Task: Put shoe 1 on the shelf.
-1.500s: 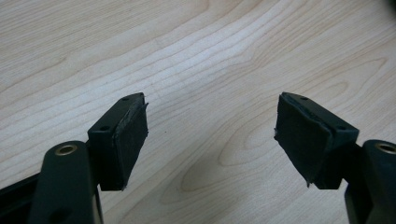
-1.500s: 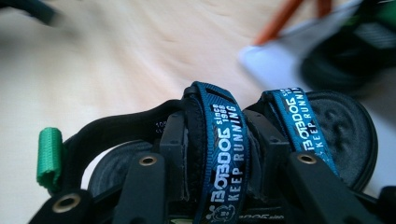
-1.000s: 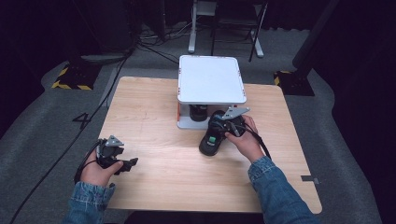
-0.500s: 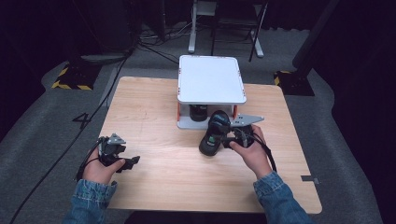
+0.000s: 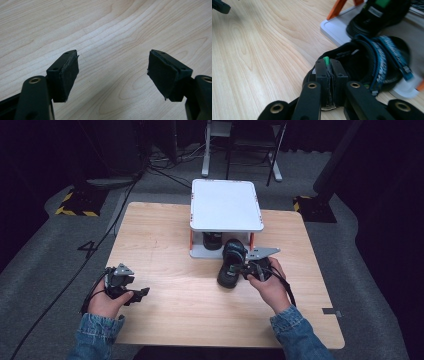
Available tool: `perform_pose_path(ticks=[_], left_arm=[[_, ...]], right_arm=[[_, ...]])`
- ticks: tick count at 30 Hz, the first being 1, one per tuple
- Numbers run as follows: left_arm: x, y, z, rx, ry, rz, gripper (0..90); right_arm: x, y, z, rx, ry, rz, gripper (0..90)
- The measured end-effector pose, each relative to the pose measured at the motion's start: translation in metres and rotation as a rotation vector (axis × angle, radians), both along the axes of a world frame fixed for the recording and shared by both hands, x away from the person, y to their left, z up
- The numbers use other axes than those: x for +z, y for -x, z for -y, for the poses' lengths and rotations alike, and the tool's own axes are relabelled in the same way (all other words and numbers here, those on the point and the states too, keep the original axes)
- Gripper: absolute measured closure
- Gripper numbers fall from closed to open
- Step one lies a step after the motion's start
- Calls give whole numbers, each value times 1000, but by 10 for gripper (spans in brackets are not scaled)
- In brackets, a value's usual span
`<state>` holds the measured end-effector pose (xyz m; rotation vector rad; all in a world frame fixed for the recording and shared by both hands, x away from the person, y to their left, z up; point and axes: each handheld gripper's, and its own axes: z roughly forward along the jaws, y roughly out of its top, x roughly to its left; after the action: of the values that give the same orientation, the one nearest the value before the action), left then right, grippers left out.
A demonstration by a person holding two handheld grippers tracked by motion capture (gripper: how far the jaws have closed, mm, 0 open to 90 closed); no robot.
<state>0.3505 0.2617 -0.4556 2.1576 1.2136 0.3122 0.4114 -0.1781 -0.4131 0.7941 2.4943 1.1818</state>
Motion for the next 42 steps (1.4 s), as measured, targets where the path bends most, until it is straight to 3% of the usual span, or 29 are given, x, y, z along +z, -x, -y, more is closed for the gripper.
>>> perform_pose_path(ticks=[7, 11, 13, 15, 17, 20, 25, 29, 33, 37, 42], left_arm=[[1, -1, 4, -9, -1, 3, 255], [1, -2, 4, -12, -7, 2, 254], [1, -3, 4, -9, -9, 2, 255], [0, -4, 5, -14, -6, 2, 254], [0, -4, 5, -17, -1, -2, 254], [-1, -4, 6, -18, -4, -5, 253], [-1, -6, 7, -27, -9, -5, 252], [-3, -6, 8, -24, -9, -9, 252], [-3, -6, 7, -21, -4, -13, 252], [-3, -6, 7, -21, -4, -12, 252], [-3, -6, 7, -22, 2, -8, 252]], right_arm=[[-4, 6, 18, -43, 6, -21, 826], [-6, 10, 19, -87, -19, -17, 498], [-6, 15, 19, -121, -35, -48, 342], [-11, 19, 16, -162, -16, -97, 239], [-17, 24, 13, -184, 16, -104, 202], [-32, 29, 9, -203, 49, -118, 193], [-58, 27, 2, -254, 91, -92, 198], [-68, 27, -2, -268, 103, -84, 198], [-83, 26, -8, -304, 128, -28, 194], [-88, 25, -9, -333, 91, -23, 167], [-87, 24, -9, -343, 80, -34, 178]])
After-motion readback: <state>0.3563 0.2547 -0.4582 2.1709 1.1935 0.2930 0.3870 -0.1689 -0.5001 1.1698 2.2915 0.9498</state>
